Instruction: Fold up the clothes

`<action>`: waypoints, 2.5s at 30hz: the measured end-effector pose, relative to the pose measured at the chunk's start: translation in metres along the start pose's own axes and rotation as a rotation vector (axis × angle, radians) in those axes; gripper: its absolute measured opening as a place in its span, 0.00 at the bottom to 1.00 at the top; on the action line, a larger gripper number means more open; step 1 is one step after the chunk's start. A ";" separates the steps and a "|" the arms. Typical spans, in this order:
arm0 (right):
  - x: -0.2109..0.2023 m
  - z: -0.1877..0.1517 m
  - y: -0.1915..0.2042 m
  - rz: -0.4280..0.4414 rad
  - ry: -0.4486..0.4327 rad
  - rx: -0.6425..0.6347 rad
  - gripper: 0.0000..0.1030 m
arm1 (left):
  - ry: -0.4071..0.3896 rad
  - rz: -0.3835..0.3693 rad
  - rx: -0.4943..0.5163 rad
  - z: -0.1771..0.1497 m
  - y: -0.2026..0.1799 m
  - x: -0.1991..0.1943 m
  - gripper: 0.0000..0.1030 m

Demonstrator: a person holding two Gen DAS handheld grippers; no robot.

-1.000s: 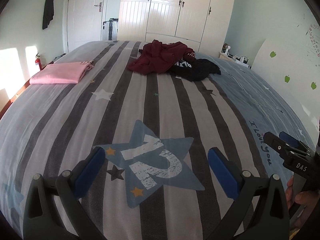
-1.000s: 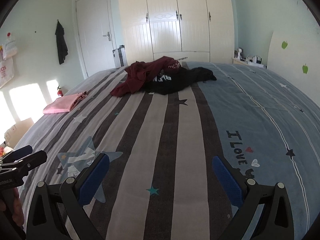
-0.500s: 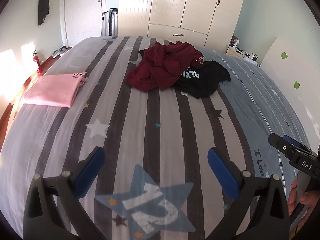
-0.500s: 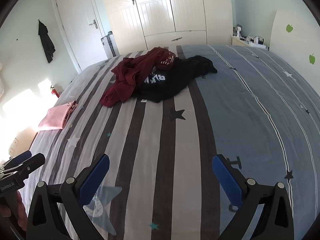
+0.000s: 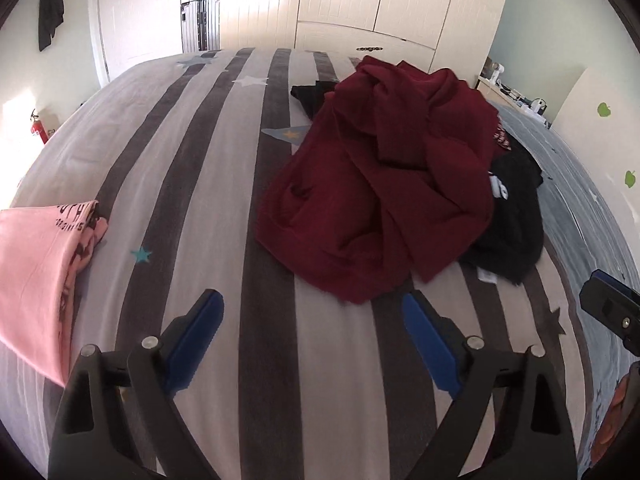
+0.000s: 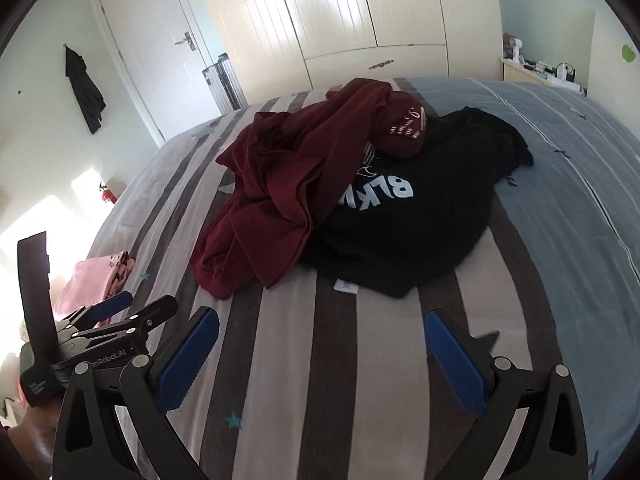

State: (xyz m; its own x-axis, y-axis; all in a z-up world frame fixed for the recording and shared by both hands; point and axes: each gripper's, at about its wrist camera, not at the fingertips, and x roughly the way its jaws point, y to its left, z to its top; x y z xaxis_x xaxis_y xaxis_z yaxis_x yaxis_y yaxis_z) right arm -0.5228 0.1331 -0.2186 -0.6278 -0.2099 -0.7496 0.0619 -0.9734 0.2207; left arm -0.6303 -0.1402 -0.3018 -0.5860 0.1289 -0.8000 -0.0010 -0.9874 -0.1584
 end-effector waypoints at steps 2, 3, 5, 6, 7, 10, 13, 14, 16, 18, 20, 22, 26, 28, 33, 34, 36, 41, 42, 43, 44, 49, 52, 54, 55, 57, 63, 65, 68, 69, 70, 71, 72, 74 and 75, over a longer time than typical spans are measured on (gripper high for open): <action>0.024 0.013 0.006 0.013 0.001 -0.012 0.99 | 0.021 -0.021 -0.015 0.007 0.007 0.017 0.84; 0.036 0.018 0.007 0.019 0.011 -0.006 0.99 | 0.029 -0.030 -0.019 0.010 0.010 0.025 0.83; 0.057 0.026 0.009 0.038 0.040 0.005 0.99 | 0.047 -0.052 -0.010 0.015 0.011 0.039 0.81; 0.065 0.029 0.009 0.043 0.045 0.009 0.98 | 0.060 -0.070 -0.003 0.016 0.010 0.044 0.80; 0.072 0.032 0.009 0.047 0.046 0.012 0.98 | 0.072 -0.082 0.003 0.017 0.009 0.049 0.79; 0.091 0.037 0.004 0.053 0.070 0.034 0.97 | 0.106 -0.090 -0.001 0.015 0.007 0.061 0.68; 0.105 0.043 -0.002 0.081 0.091 0.072 0.84 | 0.115 -0.092 -0.016 0.013 0.005 0.064 0.33; 0.109 0.045 -0.004 0.087 0.093 0.087 0.81 | 0.114 -0.087 -0.012 0.013 0.004 0.063 0.20; 0.116 0.051 -0.007 0.107 0.113 0.113 0.61 | 0.125 -0.101 0.001 0.013 0.003 0.059 0.09; 0.123 0.054 -0.004 0.129 0.170 0.098 0.34 | 0.113 -0.109 0.022 0.012 0.003 0.047 0.07; 0.117 0.055 0.002 0.129 0.170 0.041 0.17 | 0.093 -0.116 0.041 0.011 0.003 0.030 0.07; 0.095 0.052 0.006 0.153 0.140 -0.007 0.10 | 0.072 -0.140 0.040 0.007 0.006 0.007 0.06; 0.037 0.037 -0.001 0.228 0.090 -0.040 0.06 | 0.043 -0.189 0.049 -0.017 0.013 -0.051 0.06; 0.006 0.027 -0.007 0.267 0.068 -0.044 0.05 | 0.041 -0.208 0.047 -0.036 0.016 -0.082 0.06; -0.074 -0.032 -0.037 0.301 0.083 0.009 0.04 | 0.119 -0.194 0.015 -0.116 0.023 -0.142 0.06; -0.088 -0.046 -0.044 0.298 0.095 0.020 0.03 | 0.148 -0.181 -0.001 -0.134 0.027 -0.153 0.06; -0.112 -0.088 -0.058 0.282 0.155 0.029 0.03 | 0.204 -0.156 -0.033 -0.171 0.035 -0.173 0.06; -0.159 -0.187 -0.098 0.198 0.318 0.085 0.03 | 0.324 -0.102 -0.071 -0.253 0.043 -0.212 0.06; -0.164 -0.201 -0.107 0.176 0.344 0.090 0.03 | 0.349 -0.097 -0.070 -0.267 0.042 -0.218 0.06; -0.169 -0.215 -0.115 0.153 0.370 0.095 0.03 | 0.373 -0.091 -0.068 -0.282 0.042 -0.225 0.06; -0.174 -0.229 -0.123 0.130 0.395 0.100 0.03 | 0.389 -0.085 -0.060 -0.292 0.040 -0.231 0.07; -0.186 -0.248 -0.132 0.071 0.412 0.055 0.03 | 0.346 -0.095 -0.101 -0.285 0.027 -0.263 0.20; -0.188 -0.238 -0.131 0.061 0.378 0.060 0.07 | 0.265 -0.088 -0.142 -0.267 0.029 -0.290 0.29; -0.183 -0.231 -0.134 0.057 0.366 0.079 0.08 | 0.197 -0.083 -0.152 -0.252 0.031 -0.309 0.44; -0.182 -0.227 -0.136 0.052 0.360 0.095 0.16 | 0.169 -0.068 -0.144 -0.239 0.036 -0.313 0.60; -0.183 -0.226 -0.137 0.048 0.354 0.124 0.29 | 0.132 -0.033 -0.113 -0.231 0.039 -0.316 0.73; -0.178 -0.224 -0.130 0.043 0.351 0.159 0.45 | 0.193 -0.042 -0.079 -0.213 0.060 -0.249 0.73; -0.168 -0.224 -0.126 0.047 0.371 0.159 0.45 | 0.236 -0.079 -0.096 -0.211 0.067 -0.214 0.73; -0.155 -0.232 -0.121 0.001 0.427 0.144 0.48 | 0.310 -0.135 -0.131 -0.212 0.057 -0.169 0.69; -0.152 -0.236 -0.118 -0.018 0.444 0.137 0.48 | 0.326 -0.144 -0.128 -0.212 0.053 -0.158 0.67; -0.151 -0.240 -0.116 -0.033 0.450 0.134 0.48 | 0.330 -0.160 -0.117 -0.212 0.048 -0.154 0.65; -0.151 -0.243 -0.115 -0.041 0.443 0.137 0.48 | 0.330 -0.171 -0.097 -0.212 0.042 -0.152 0.62; -0.151 -0.245 -0.115 -0.046 0.432 0.145 0.48 | 0.327 -0.176 -0.076 -0.213 0.036 -0.151 0.58; -0.151 -0.247 -0.116 -0.051 0.417 0.169 0.49 | 0.326 -0.199 -0.046 -0.215 0.026 -0.154 0.30; -0.152 -0.247 -0.117 -0.050 0.409 0.181 0.50 | 0.330 -0.211 -0.041 -0.218 0.021 -0.156 0.26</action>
State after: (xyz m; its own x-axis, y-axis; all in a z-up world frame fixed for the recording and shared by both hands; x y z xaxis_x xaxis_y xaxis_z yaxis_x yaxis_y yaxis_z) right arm -0.2433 0.2558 -0.2843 -0.2658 -0.2180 -0.9391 -0.1198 -0.9591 0.2565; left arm -0.3627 -0.1614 -0.3063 -0.2845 0.3583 -0.8892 -0.0577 -0.9323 -0.3571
